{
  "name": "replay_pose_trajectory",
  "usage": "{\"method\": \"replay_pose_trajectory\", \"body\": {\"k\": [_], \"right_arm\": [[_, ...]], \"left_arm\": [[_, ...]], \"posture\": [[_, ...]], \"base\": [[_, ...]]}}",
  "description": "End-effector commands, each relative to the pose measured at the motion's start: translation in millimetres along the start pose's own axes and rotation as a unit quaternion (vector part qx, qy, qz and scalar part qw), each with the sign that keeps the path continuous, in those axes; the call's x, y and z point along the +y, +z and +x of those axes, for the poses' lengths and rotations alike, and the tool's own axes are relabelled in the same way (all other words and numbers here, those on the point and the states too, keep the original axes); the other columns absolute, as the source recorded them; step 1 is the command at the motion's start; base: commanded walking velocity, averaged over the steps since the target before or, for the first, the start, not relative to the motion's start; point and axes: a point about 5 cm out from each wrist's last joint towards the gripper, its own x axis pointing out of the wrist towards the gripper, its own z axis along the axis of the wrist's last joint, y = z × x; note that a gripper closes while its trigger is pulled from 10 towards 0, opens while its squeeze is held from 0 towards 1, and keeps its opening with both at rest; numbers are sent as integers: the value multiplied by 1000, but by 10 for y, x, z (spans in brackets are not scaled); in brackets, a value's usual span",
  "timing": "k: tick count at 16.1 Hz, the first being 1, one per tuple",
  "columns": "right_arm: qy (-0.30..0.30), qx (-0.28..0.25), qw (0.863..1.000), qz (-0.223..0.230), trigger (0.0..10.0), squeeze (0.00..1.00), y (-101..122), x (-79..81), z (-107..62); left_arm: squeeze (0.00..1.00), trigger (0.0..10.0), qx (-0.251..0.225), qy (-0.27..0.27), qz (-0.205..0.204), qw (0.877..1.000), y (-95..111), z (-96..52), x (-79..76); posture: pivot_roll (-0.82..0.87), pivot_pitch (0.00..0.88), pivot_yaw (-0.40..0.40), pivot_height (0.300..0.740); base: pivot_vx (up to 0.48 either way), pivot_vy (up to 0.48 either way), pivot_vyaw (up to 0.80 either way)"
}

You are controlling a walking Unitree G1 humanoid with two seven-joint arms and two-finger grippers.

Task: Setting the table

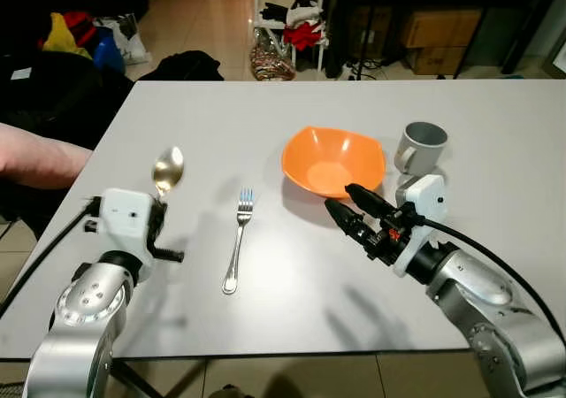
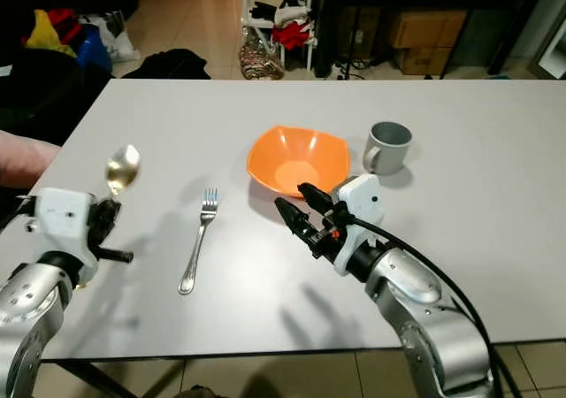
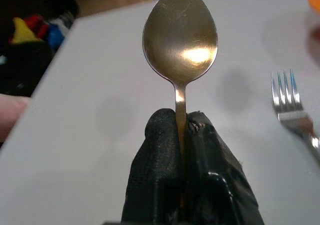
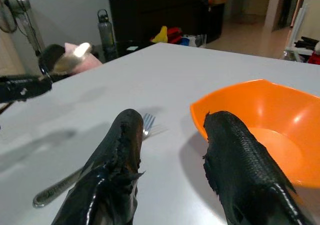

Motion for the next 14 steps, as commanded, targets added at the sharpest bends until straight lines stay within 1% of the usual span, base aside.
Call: {"method": "replay_pose_trajectory", "body": {"k": [1,2,3,4,5,6,8,9,10,11,14], "right_arm": [[15,-5,1000,-7,10000,0,60,-7,13],[34,9,999,-23,10000,0,66,-32,10],[39,13,999,-27,10000,0,68,-37,5],[50,21,998,-34,10000,0,69,-46,-12],[58,32,997,-38,10000,0,59,-52,-37],[62,38,997,-38,10000,0,49,-52,-52],[76,49,995,-33,10000,0,21,-28,-88],[82,55,995,-32,10000,0,9,-21,-101],[102,74,992,-33,10000,0,-25,-5,-142],[114,89,989,-32,10000,0,-48,5,-174],[125,112,985,-39,10000,0,-71,-9,-215]], "left_arm": [[0,10000,5,-16,9,1000,1,57,-8],[0,10000,8,-44,1,999,2,182,24],[0,10000,12,-49,4,999,9,224,39],[0,10000,18,-58,-7,998,26,305,58],[0,10000,32,-73,-24,997,24,387,29],[0,10000,42,-82,-34,995,6,435,1],[0,10000,60,-94,-31,993,-78,514,-83],[0,10000,69,-97,-36,992,-109,536,-105],[0,10000,88,-97,-45,990,-171,599,-136],[0,10000,104,-93,-51,989,-211,632,-141],[0,10000,122,-90,-57,987,-254,676,-153]], "posture": [[-69,12,33,740],[-69,9,35,740],[-70,10,40,740],[-71,10,42,740],[-70,12,47,740],[-72,14,50,740],[-75,15,58,740],[-76,16,60,740],[-80,20,67,740],[-80,21,67,740],[-79,25,69,740]], "base": [[0,0,0],[0,0,0],[0,0,0],[0,0,0],[0,0,0],[0,0,0],[0,0,0],[0,0,0],[0,0,0],[0,0,0],[0,0,0]]}}
